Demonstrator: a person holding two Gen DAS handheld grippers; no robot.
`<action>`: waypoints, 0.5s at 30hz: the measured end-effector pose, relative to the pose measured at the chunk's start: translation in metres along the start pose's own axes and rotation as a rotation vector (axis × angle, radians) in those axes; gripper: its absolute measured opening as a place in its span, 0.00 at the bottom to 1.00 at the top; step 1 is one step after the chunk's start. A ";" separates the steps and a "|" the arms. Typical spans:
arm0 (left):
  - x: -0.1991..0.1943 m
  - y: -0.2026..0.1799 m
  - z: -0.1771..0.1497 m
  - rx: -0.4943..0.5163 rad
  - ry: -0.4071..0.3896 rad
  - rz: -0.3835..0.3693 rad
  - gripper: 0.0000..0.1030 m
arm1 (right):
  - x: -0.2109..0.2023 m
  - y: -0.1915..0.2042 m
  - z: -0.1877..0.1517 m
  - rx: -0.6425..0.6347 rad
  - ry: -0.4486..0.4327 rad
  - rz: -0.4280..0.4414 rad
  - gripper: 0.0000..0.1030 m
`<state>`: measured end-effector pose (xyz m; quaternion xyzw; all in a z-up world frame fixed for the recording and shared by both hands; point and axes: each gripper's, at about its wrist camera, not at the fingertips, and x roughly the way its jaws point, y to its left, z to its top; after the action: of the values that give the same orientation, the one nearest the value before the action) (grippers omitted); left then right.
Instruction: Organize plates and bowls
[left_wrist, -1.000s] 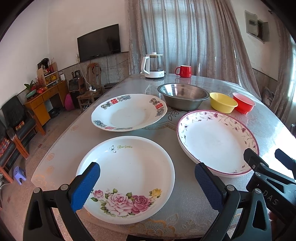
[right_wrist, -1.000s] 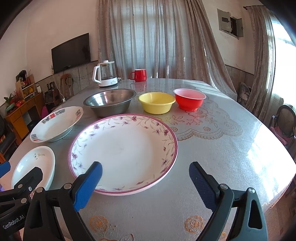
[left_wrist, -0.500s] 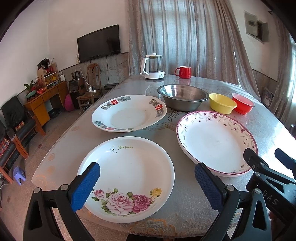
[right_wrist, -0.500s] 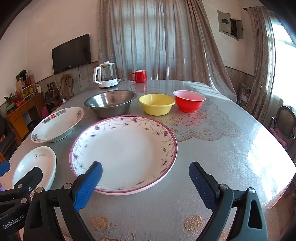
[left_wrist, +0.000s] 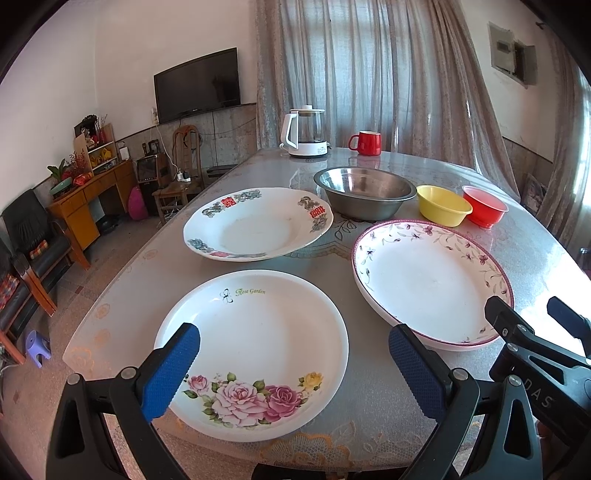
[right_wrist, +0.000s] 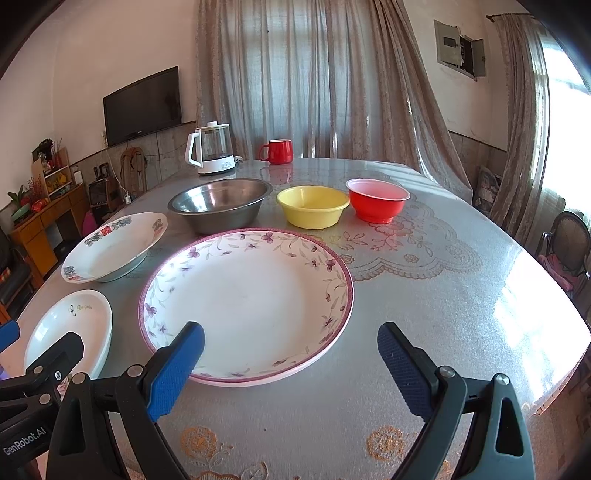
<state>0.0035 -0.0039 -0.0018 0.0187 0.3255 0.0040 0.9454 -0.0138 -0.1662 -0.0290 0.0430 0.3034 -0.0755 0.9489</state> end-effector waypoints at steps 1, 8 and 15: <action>0.000 0.000 0.000 0.000 0.000 0.000 1.00 | 0.000 0.000 0.000 -0.001 0.000 0.000 0.94; 0.000 0.000 0.000 -0.002 0.002 0.000 1.00 | 0.001 -0.001 0.000 0.000 0.001 0.003 0.94; 0.001 -0.001 0.000 0.009 0.007 -0.018 1.00 | 0.003 -0.004 0.001 0.000 0.006 0.011 0.94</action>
<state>0.0048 -0.0047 -0.0022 0.0202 0.3290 -0.0060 0.9441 -0.0116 -0.1707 -0.0305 0.0450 0.3062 -0.0702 0.9483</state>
